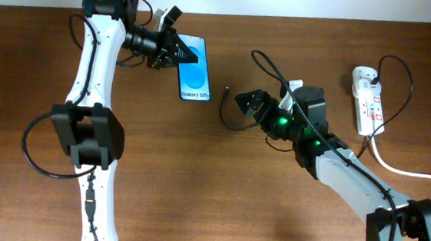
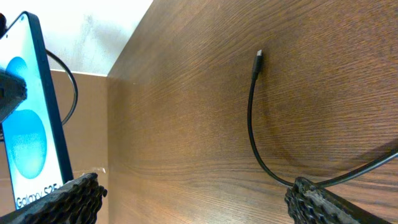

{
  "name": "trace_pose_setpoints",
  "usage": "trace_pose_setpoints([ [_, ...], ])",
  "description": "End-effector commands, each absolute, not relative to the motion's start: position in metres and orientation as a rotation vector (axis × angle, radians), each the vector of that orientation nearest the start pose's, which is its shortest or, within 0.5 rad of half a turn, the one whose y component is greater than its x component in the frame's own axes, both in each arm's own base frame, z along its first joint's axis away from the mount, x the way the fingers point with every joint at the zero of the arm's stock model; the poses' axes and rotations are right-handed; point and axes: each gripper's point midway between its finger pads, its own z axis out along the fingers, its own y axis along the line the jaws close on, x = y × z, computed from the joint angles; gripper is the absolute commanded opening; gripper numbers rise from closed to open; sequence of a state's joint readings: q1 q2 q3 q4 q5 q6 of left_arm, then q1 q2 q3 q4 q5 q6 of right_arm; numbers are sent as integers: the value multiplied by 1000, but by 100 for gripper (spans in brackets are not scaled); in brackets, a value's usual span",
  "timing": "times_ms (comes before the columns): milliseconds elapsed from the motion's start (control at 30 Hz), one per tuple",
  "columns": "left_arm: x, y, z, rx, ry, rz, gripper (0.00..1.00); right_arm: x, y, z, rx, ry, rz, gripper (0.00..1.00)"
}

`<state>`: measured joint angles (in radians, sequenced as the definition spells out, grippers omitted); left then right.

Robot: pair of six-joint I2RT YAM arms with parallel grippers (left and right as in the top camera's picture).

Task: Plug charger to phone and switch on socket
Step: 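Lower the right gripper over the black USB-C cable end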

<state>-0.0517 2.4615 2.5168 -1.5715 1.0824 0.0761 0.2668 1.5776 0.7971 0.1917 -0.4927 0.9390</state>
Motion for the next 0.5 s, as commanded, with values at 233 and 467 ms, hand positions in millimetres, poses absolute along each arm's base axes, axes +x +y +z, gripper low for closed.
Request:
trace_pose_setpoints([
  [233, 464, -185, 241, 296, 2430, -1766, 0, 390, 192, 136, 319, 2378, 1113, 100],
  [467, 470, -164, 249, 223, 2384, -1803, 0, 395, 184, 163, 187, 2461, 938, 88],
])
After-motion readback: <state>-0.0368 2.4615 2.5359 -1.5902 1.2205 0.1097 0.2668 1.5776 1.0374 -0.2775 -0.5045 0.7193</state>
